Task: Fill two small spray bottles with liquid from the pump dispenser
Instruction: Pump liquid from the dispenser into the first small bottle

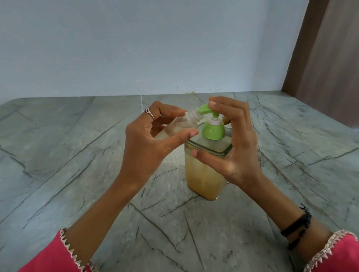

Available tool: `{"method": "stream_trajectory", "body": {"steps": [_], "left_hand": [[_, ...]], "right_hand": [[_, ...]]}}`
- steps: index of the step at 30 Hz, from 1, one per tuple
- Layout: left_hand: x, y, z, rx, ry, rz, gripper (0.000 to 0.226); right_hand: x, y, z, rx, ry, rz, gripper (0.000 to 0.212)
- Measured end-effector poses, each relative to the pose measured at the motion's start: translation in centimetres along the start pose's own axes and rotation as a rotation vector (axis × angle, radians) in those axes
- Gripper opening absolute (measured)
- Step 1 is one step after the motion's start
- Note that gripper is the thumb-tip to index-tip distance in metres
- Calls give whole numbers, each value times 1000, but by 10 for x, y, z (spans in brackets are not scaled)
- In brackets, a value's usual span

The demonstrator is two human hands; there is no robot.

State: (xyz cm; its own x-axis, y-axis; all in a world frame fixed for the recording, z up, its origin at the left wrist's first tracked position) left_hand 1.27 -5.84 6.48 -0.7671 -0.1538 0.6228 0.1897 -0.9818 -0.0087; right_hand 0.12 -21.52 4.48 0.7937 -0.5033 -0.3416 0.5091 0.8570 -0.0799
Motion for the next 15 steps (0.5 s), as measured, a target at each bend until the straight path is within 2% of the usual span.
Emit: {"method": "stream_trajectory", "body": {"steps": [8, 15], "left_hand": [[-5, 1, -1, -5, -11, 32, 30], [-3, 0, 0, -2, -6, 21, 30]], "right_hand": [[0, 0, 2, 36, 19, -6, 61], [-3, 0, -1, -5, 13, -44, 68]]}}
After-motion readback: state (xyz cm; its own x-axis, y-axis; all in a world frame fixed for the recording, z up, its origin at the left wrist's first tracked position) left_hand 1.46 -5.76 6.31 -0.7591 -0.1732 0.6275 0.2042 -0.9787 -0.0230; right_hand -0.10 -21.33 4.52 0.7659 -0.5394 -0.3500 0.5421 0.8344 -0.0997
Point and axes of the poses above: each hand's wrist, its own z-axis towards the middle knuckle, its own y-axis out of the palm, x = y × z, the point moved 7 cm from there along z, towards the middle knuckle, and after that the axes turned 11 degrees about x, right-handed, at the moved point
